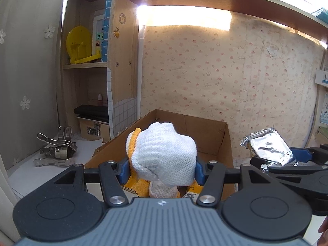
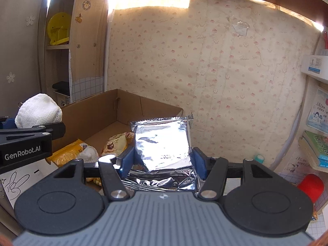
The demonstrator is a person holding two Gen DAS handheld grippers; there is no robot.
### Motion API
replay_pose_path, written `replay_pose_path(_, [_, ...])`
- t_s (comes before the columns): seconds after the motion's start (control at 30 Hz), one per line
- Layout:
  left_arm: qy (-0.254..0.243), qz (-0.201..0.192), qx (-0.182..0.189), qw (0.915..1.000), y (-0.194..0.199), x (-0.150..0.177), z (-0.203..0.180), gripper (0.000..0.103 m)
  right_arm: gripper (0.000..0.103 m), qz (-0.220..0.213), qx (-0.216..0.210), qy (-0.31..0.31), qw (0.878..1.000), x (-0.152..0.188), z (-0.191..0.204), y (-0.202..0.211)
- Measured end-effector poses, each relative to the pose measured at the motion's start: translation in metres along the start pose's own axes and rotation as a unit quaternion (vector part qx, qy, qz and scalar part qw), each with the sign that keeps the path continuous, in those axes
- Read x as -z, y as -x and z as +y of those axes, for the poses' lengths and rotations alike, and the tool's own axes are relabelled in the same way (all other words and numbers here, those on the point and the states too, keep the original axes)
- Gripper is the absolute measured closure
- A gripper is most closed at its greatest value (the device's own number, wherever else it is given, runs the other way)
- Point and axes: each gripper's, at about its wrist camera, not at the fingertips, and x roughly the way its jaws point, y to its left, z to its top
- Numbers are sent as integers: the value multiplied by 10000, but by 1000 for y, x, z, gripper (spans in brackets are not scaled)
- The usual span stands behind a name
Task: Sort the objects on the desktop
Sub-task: 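Carry the foil packet and glove into the box and open both grippers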
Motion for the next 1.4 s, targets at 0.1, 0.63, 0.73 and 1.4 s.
replay_pose_path(0.1, [-65,-14,1,10000,-4,-1,8,43,44,-21,-82,66,9999,-5,10,-6])
replay_pose_path(0.63, [-101,123,131,9998,-31,0,30,43,44,105,-466,201,9987,-20,34,-48])
replay_pose_path(0.73, [-102,174,154,9997,-38,0,31,43,44,154,-514,215,9983,-22,37,-57])
replay_pose_path(1.4, [-470,352,241,9980,-61,3,12,43,44,378,-506,266,9977,-37,28,-105])
